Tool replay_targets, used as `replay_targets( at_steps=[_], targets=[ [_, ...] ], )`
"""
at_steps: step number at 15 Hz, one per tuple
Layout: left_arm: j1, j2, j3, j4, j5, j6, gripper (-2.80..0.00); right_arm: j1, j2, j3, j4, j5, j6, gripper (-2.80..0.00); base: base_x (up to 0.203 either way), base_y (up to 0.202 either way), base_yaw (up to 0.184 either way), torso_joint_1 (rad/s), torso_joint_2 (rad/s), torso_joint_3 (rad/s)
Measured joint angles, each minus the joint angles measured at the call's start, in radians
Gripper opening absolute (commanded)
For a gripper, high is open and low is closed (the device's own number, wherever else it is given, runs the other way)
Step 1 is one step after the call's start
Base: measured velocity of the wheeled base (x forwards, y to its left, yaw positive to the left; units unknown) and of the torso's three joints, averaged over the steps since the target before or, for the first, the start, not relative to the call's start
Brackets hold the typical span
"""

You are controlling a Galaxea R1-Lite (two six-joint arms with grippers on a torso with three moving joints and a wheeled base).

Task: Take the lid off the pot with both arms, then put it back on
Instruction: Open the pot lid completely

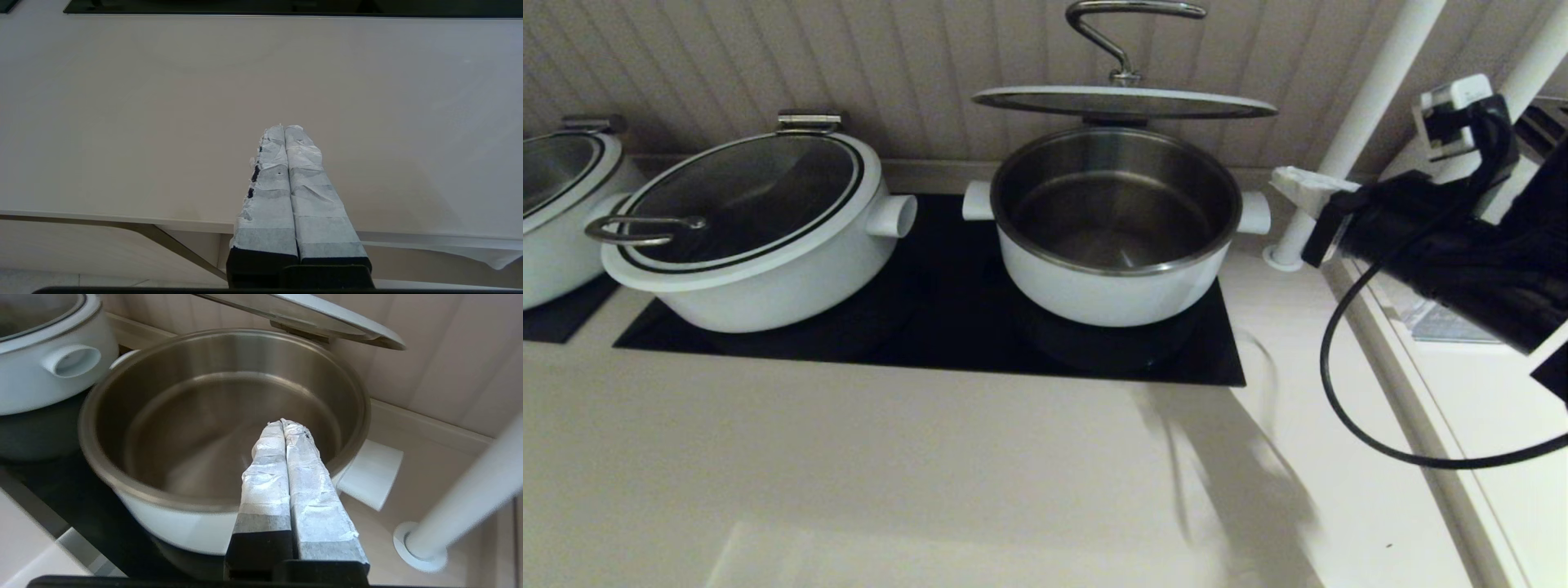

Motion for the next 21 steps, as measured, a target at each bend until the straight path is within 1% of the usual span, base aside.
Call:
replay_targets(
  at_steps=[7, 14, 21],
  targets=[
    [0.0, 0.0, 0.0, 0.0, 0.0, 0.0, -2.8, 0.001, 0.144, -0.175, -0.08, 0.0, -0.004, -2.8, 0.0, 0.0, 0.0, 0.0, 0.0, 0.0],
    [0.0, 0.0, 0.0, 0.0, 0.0, 0.0, -2.8, 0.001, 0.227, -0.294, -0.129, 0.008, -0.003, -2.8, 0.0, 0.0, 0.0, 0.0, 0.0, 0.0],
    [0.0, 0.0, 0.0, 0.0, 0.001, 0.0, -2.8, 0.001, 0.247, -0.365, -0.127, 0.009, -0.005, -2.8, 0.0, 0.0, 0.0, 0.0, 0.0, 0.0]
  ],
)
